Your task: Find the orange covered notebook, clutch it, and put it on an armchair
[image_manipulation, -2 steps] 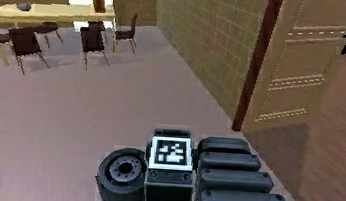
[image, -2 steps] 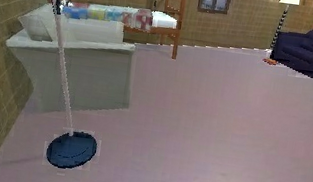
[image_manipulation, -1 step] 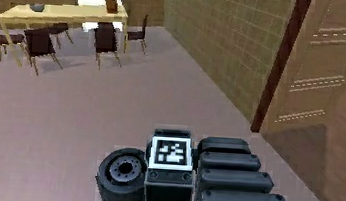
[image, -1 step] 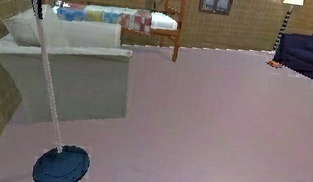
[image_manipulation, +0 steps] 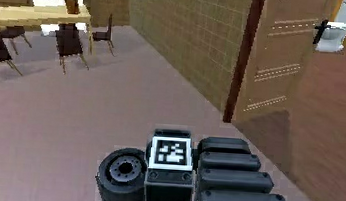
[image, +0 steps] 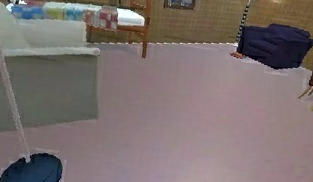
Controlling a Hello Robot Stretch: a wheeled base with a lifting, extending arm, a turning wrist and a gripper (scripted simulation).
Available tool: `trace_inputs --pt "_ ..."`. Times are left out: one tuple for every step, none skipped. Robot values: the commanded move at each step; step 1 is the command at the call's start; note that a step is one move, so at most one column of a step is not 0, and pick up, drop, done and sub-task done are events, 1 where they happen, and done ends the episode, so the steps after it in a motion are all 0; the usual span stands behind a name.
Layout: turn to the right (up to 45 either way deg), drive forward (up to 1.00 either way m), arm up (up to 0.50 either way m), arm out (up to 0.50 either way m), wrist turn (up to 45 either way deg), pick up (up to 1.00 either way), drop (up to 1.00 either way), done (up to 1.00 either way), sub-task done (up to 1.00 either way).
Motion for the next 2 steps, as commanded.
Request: trace_inputs --pt "0.0 1.00 0.00 0.00 0.0 0.00 0.00 0.00 0.00" --pt "3.0 0.00 0.00 0.00 0.0 0.00 0.00 0.00 0.00"
